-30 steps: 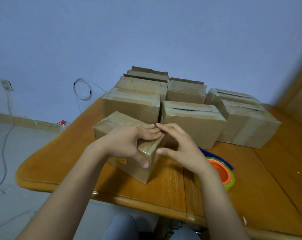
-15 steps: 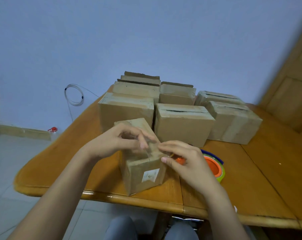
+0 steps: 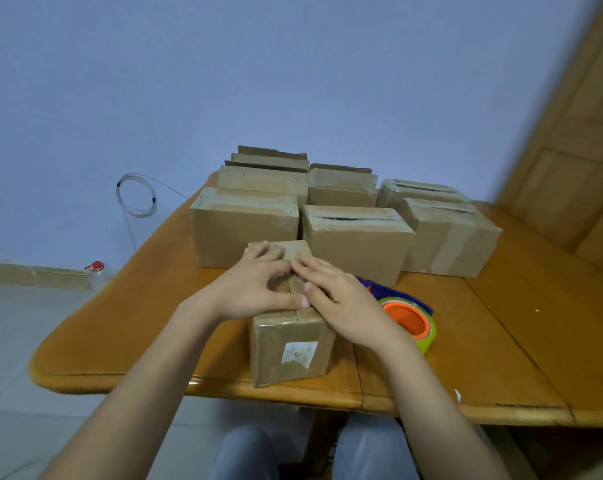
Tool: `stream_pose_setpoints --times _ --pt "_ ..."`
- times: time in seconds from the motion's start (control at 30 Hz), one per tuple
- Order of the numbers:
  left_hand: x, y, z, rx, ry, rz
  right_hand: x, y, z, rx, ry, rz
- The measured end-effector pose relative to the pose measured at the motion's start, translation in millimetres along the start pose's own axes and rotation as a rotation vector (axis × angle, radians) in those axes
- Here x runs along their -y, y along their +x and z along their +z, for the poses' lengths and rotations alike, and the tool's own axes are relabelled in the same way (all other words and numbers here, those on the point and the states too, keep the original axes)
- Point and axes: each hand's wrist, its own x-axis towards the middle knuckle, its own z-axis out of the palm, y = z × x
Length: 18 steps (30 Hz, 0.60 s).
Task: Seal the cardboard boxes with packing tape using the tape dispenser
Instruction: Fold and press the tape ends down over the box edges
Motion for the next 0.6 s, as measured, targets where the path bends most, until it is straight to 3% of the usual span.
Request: stream_pose_setpoints --times 0.3,0.6 --pt "-4 23 11 0.047 -0.058 0.121 -9 -23 -2 -0.113 0.003 0.062" --pt "-3 50 2 0.031 -0.061 0.09 -28 4 -3 -0.133 0.113 0.109"
